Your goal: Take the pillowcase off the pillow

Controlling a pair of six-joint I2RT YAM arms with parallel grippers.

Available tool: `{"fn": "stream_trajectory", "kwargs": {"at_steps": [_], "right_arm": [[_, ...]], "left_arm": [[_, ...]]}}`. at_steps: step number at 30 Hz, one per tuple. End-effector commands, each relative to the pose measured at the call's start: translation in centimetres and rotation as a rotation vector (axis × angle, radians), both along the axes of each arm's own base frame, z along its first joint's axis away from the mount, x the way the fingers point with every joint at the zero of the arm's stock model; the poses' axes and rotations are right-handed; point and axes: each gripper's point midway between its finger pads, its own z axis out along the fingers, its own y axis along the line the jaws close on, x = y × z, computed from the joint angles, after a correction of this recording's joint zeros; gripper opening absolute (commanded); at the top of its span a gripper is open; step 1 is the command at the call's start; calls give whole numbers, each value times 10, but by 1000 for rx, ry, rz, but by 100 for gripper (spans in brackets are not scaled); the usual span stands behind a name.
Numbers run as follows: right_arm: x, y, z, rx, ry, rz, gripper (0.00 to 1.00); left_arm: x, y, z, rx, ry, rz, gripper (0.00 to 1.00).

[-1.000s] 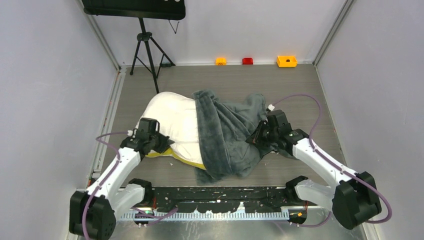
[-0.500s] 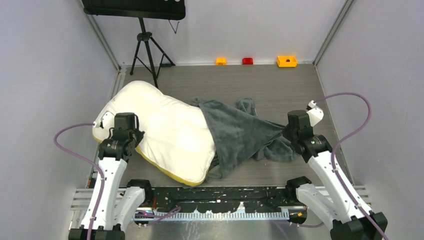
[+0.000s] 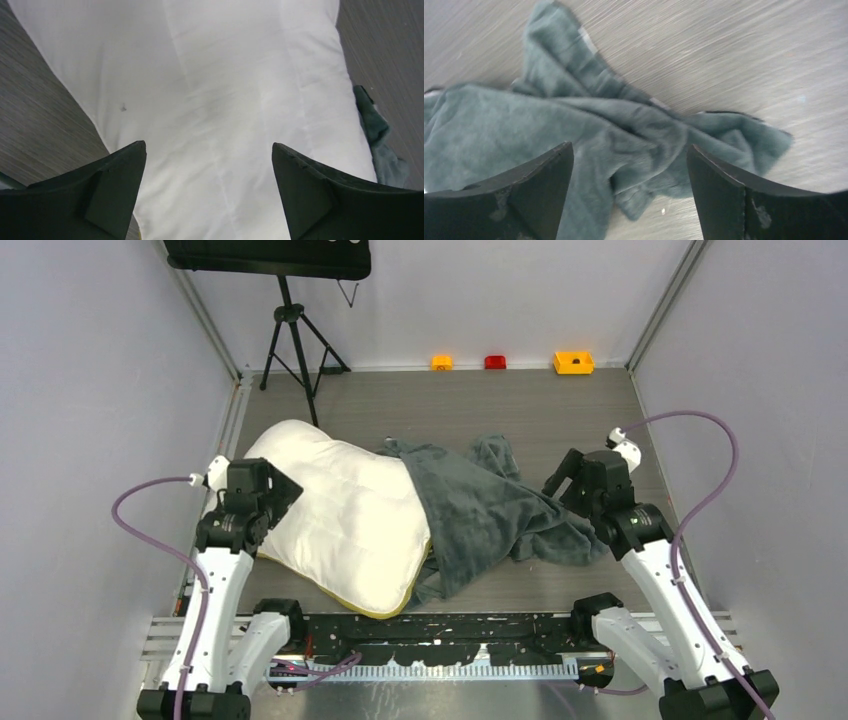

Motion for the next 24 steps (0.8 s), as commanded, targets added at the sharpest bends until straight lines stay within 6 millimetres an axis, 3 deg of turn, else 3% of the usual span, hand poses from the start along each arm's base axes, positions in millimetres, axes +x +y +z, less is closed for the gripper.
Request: {"fn": "stream_trajectory", "kwargs": {"at_steps": [1, 4, 6, 9, 13, 17, 19, 24], "right_arm": [[11, 64, 25, 170, -47, 329, 88], [10, 98, 26, 262, -27, 489, 89], [8, 117, 20, 295, 14, 574, 90], [4, 139, -3, 263, 115, 638, 90], [2, 137, -36, 147, 251, 569, 90], [2, 125, -60, 68, 297, 480, 91], [-2, 121, -74, 58, 315, 458, 91], [-6, 116, -108, 33, 356, 426, 91]], "left_arm": [[14, -19, 35, -72, -94, -81, 100], [22, -64, 39, -216, -122, -307, 98], [25, -98, 42, -330, -146, -462, 89], [22, -129, 34, -329, -96, -617, 87], [8, -154, 23, -100, 60, -770, 89], [1, -172, 32, 203, 88, -890, 93], [-5, -189, 32, 269, 86, -993, 99], [-17, -226, 21, 369, 91, -1201, 100]]}}
